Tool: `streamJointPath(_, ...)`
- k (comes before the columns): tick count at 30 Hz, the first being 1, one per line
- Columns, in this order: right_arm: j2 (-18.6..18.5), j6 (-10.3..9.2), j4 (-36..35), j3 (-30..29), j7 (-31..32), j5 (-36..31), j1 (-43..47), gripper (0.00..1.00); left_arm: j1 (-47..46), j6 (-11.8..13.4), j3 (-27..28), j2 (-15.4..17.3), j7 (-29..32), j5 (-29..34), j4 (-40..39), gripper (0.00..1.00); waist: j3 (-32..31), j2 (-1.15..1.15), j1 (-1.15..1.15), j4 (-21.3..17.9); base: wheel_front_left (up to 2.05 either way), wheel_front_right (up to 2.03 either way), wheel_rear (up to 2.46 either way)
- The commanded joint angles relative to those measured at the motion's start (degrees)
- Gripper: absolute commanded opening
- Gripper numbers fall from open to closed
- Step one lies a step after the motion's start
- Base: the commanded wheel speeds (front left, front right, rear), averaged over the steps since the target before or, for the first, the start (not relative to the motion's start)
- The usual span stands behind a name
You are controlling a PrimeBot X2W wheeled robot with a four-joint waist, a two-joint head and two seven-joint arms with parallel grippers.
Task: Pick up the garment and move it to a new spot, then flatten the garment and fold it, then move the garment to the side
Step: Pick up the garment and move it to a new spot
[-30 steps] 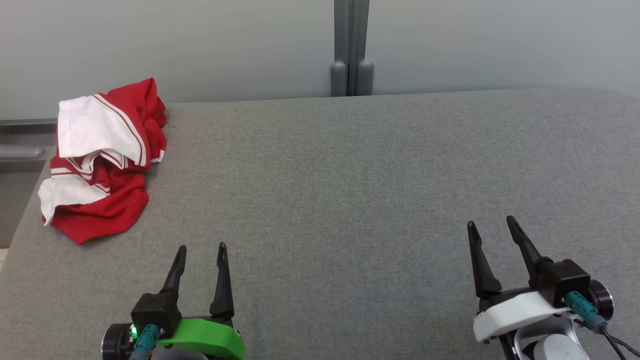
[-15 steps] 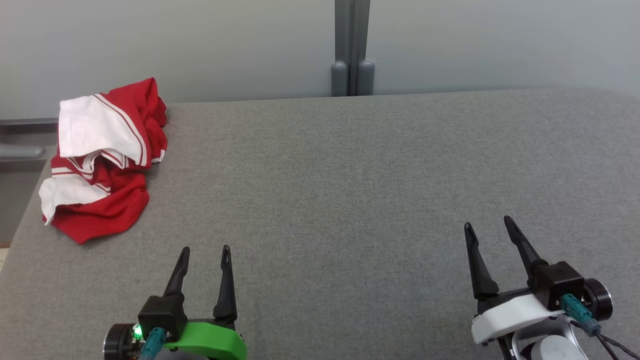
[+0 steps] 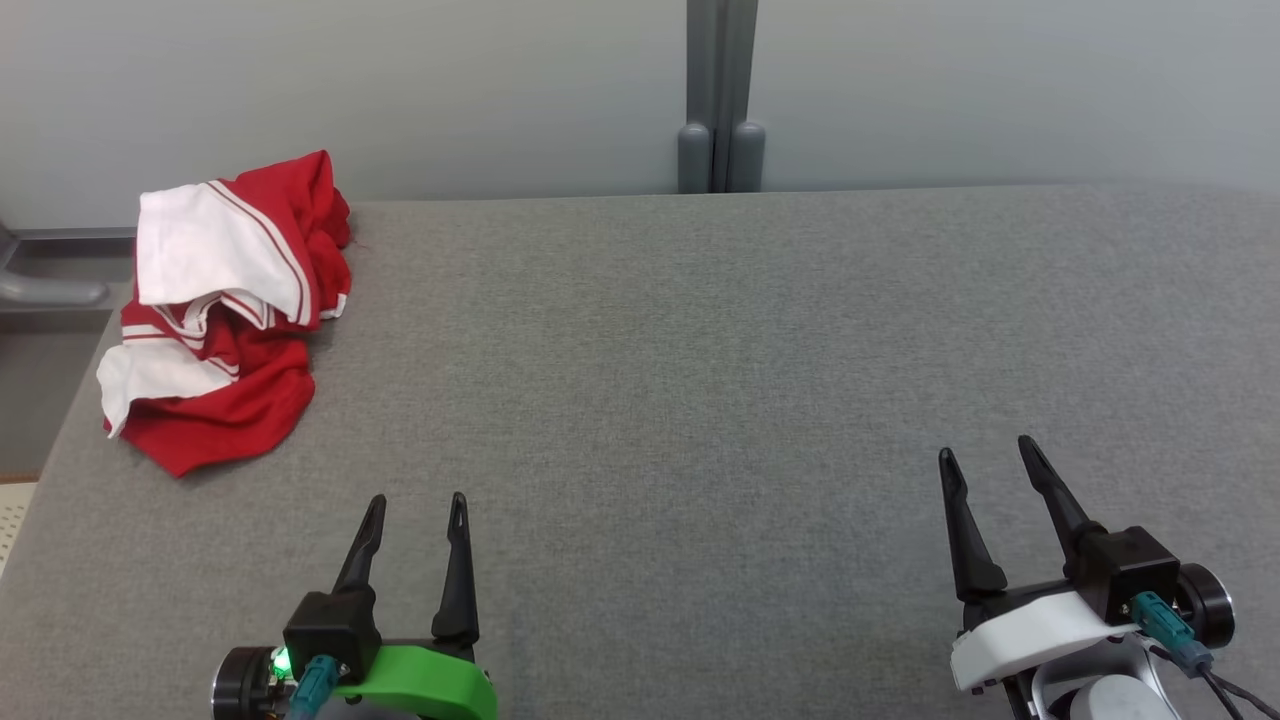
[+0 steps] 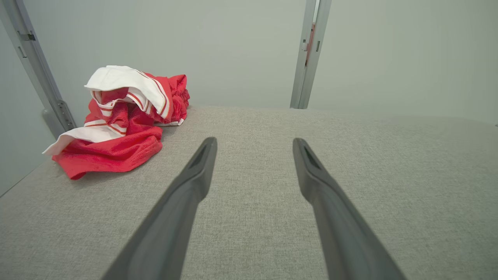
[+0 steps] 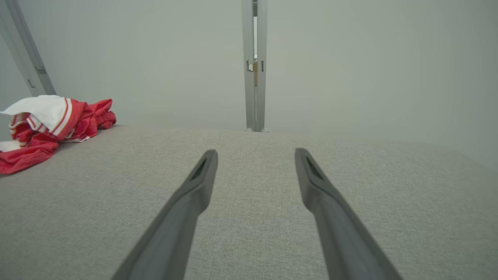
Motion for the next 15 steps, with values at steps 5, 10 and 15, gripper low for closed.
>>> streamJointPath(5, -0.19, 0.00, -0.67, -0.59, -0.18, 0.73, 0.99, 1.00, -0.83, -0.15, 0.02, 0.37, -0.04, 0.62, -0.61, 1.00, -0.02, 0.00, 0.00, 5.64, 0.00, 0.00, 0.00)
streamJointPath(10, -0.20, 0.00, -0.81, -0.19, -0.18, 1.21, 0.95, 1.00, -0.96, -0.26, 0.74, 0.35, -0.04, 1.33, -0.94, 1.00, -0.03, 0.00, 0.00, 12.05, 0.00, 0.00, 0.00)
streamJointPath(15, -0.19, 0.00, -0.73, 0.63, -0.18, 1.79, 0.92, 1.00, -0.77, -0.51, 1.52, 0.35, -0.05, 1.82, -1.04, 1.00, -0.13, 0.00, 0.00, 18.80, 0.00, 0.00, 0.00)
